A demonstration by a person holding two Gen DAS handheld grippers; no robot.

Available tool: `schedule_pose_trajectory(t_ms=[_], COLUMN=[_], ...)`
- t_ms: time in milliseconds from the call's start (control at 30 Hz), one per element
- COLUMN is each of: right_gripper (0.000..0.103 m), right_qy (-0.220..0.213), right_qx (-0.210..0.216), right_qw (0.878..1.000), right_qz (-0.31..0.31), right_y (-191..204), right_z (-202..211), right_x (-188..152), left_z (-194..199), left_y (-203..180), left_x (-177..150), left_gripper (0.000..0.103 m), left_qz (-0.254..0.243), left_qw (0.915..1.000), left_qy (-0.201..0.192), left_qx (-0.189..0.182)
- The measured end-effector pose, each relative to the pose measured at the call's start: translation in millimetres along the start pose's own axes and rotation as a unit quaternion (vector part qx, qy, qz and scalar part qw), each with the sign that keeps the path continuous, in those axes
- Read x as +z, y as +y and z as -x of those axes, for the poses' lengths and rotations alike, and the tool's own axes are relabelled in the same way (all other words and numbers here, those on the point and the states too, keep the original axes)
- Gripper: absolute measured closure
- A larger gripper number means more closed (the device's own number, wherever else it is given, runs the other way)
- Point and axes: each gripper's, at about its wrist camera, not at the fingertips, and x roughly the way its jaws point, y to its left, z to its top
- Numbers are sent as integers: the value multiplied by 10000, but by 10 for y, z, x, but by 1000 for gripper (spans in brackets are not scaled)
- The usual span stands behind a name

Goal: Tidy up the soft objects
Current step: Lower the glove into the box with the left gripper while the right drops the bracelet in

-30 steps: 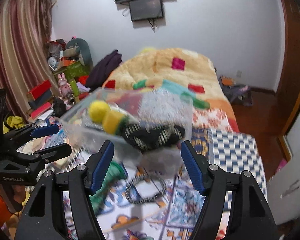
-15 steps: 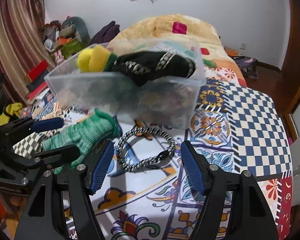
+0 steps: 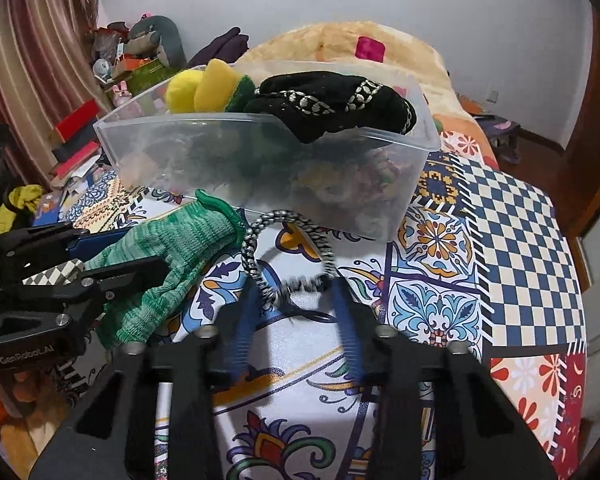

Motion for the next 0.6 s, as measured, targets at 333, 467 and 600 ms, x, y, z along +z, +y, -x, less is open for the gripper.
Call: schedule_pose_trajectory(t_ms=[333, 467, 600], right_gripper=[91, 91, 91], right_qy=[-344, -518, -798], right_qx=[-78, -75, -118], right_qw=[9994, 9986, 9967], right_qz=[47, 36, 61], right_y=[31, 41, 74], right_z=[161, 340, 564], right_x=[-24, 32, 158], left_z=[250, 428, 657], left_y=[129, 177, 261], left_x=[-112, -50, 84], left_gripper=[77, 77, 77], left_qz=[96, 163, 193], left_qw=[9997, 9989, 9966], left_qy=[-212, -437, -797], left_qx=[24, 32, 87])
